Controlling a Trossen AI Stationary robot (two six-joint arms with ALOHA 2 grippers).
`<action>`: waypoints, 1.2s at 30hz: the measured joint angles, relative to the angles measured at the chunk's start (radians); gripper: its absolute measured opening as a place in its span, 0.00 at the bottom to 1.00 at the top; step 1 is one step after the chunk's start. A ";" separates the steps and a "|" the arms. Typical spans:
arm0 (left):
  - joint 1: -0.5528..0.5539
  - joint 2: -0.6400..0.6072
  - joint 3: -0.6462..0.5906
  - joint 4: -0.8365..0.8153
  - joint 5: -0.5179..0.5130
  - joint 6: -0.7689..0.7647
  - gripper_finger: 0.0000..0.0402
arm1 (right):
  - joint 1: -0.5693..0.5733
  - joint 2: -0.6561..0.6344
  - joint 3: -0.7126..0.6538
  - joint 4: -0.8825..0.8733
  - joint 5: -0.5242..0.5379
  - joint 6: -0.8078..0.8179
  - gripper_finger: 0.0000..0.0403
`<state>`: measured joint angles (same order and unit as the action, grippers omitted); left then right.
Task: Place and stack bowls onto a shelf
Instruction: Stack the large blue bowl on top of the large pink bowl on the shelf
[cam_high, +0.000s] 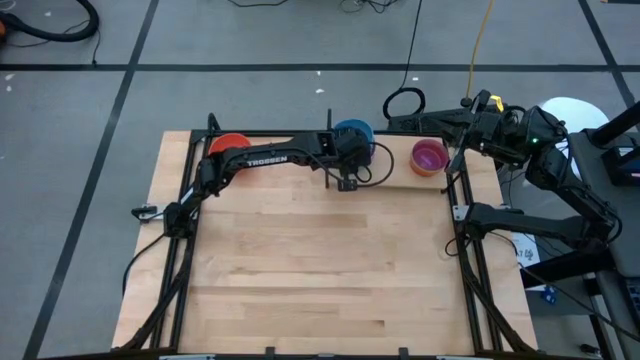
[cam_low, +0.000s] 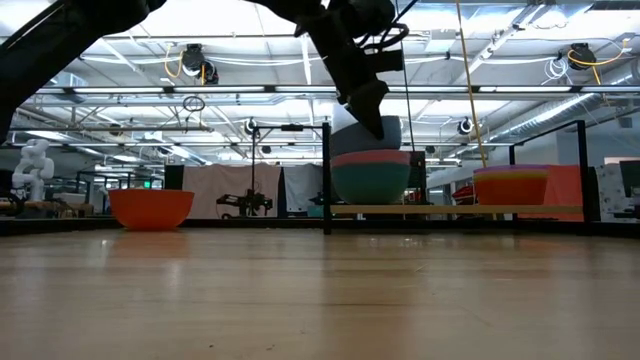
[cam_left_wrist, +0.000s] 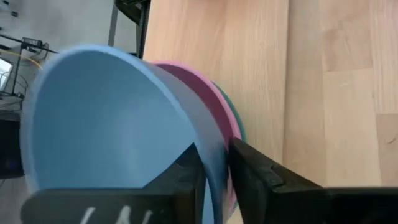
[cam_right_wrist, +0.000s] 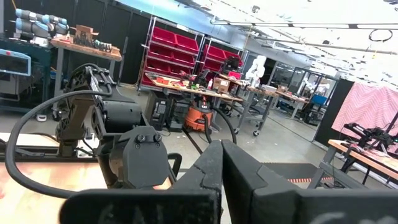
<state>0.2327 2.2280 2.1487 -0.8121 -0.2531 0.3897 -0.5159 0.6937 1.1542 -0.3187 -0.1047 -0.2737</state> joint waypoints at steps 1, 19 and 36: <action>0.001 0.000 0.000 -0.001 0.000 0.000 0.19 | 0.000 0.000 0.000 0.000 0.000 0.000 0.00; -0.024 0.005 0.000 0.002 0.034 0.159 0.21 | 0.000 0.000 0.000 0.000 0.000 0.000 0.00; -0.007 0.006 0.000 -0.017 0.041 0.173 0.21 | 0.000 0.000 0.000 0.000 0.000 0.000 0.00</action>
<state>0.2253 2.2341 2.1483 -0.8289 -0.2120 0.5629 -0.5161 0.6941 1.1540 -0.3191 -0.1051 -0.2737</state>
